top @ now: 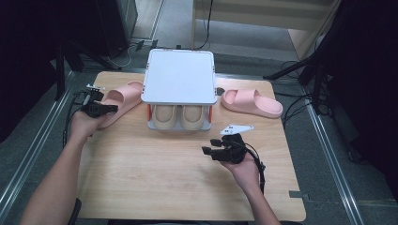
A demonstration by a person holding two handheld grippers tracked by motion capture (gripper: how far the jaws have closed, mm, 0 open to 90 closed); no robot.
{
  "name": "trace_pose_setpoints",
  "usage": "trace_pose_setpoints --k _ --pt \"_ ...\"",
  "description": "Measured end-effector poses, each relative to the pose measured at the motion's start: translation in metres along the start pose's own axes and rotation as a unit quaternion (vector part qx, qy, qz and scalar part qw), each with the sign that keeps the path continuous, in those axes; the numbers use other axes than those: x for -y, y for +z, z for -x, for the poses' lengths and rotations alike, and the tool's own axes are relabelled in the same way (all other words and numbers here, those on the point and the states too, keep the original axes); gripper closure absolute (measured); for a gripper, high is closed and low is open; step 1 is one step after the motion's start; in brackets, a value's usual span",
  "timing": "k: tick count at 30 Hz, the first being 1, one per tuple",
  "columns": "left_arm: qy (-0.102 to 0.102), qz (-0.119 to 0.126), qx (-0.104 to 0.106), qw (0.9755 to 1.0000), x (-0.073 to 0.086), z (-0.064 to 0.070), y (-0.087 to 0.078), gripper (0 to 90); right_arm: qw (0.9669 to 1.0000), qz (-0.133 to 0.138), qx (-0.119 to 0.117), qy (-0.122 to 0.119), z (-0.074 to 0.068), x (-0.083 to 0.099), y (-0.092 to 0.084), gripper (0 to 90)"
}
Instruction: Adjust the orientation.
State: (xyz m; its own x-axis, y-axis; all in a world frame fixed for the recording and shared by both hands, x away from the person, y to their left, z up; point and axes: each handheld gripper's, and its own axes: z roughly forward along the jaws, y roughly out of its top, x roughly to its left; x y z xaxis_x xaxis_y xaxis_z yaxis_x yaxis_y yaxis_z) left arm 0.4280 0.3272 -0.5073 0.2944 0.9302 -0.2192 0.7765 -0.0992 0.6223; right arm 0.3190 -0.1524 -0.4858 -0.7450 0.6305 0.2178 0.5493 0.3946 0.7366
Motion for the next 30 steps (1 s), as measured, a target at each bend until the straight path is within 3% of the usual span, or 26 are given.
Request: trace_pose_setpoints --k 11,13,15,21,27,30 --pt "0.008 -0.009 0.026 0.9996 0.004 0.025 0.003 89.0 0.9998 -0.010 -0.011 -0.011 -0.002 -0.006 0.008 49.8" --pt "0.006 -0.009 0.028 0.9995 0.004 0.023 0.002 85.8 0.9998 -0.012 -0.012 -0.013 -0.002 -0.007 0.009 49.8" --pt "0.003 -0.012 0.038 0.9992 0.004 0.021 -0.001 76.8 0.9997 -0.013 -0.013 -0.013 -0.002 -0.007 0.010 49.8" --pt "0.007 -0.002 0.022 0.9997 0.000 0.016 -0.019 62.0 0.9998 -0.012 -0.013 -0.012 -0.002 -0.008 0.011 49.8" --pt "0.011 0.015 0.008 0.9998 -0.002 0.004 -0.031 56.0 0.9999 -0.013 -0.008 -0.008 -0.001 -0.007 0.010 49.8" --pt "0.003 0.014 0.000 0.9999 -0.001 -0.006 -0.031 54.1 0.9998 -0.014 -0.006 -0.009 0.000 -0.007 0.010 49.8"
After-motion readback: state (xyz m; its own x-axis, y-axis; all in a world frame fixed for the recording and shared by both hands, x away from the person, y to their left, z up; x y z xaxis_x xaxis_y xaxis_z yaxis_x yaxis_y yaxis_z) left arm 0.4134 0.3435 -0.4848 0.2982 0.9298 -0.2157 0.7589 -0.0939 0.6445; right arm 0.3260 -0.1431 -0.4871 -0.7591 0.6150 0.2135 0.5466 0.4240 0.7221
